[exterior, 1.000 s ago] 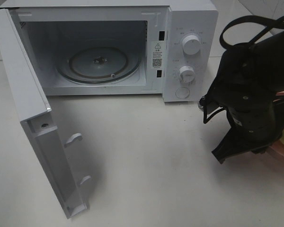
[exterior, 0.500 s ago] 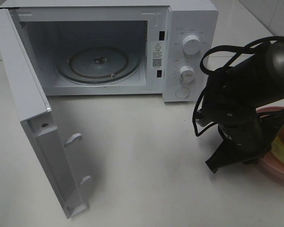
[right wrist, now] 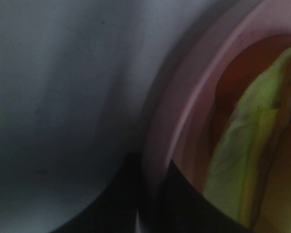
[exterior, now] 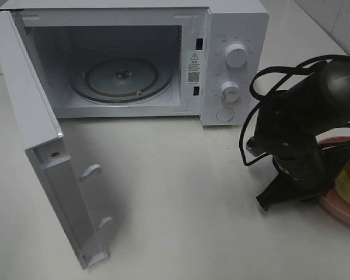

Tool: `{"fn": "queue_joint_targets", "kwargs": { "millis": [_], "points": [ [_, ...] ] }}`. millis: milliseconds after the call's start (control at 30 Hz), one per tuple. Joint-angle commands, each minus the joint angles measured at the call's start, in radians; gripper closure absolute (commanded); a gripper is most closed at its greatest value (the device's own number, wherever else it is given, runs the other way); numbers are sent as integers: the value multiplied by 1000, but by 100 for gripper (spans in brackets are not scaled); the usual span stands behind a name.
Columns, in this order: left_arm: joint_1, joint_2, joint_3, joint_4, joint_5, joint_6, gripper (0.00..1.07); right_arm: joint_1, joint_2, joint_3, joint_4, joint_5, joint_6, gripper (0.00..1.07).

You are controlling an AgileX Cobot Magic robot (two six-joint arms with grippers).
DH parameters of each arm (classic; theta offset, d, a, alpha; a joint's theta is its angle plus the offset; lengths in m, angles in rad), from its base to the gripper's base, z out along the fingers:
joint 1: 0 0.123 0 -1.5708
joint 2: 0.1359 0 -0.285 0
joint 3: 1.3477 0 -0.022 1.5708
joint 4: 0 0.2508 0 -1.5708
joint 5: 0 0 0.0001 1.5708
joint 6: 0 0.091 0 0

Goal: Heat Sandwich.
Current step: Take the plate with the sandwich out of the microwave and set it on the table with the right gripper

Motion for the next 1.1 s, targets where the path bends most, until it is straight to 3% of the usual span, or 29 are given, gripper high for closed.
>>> {"fn": "queue_joint_targets", "kwargs": {
  "millis": [33, 167, 367, 400, 567, 867, 1100],
  "points": [
    [-3, -21, 3, 0, -5, -3, 10, -1, 1, -4, -21, 14, 8, 99],
    [-3, -21, 3, 0, -5, -3, 10, -1, -8, -5, -15, 20, 7, 92],
    [-3, -21, 3, 0, -5, -3, 10, -1, -81, -5, 9, 22, -22, 69],
    [-3, -21, 3, 0, -5, -3, 10, -1, -98, -5, 14, 22, -31, 60],
    [-3, -21, 3, 0, -5, -3, 10, -1, -176, -5, 55, 22, -95, 46],
    [-3, -21, 3, 0, -5, -3, 10, -1, -305, -5, 178, 42, -295, 32],
    [-3, -21, 3, 0, -5, -3, 10, -1, -432, -5, 246, 103, -419, 32]
  ]
}}
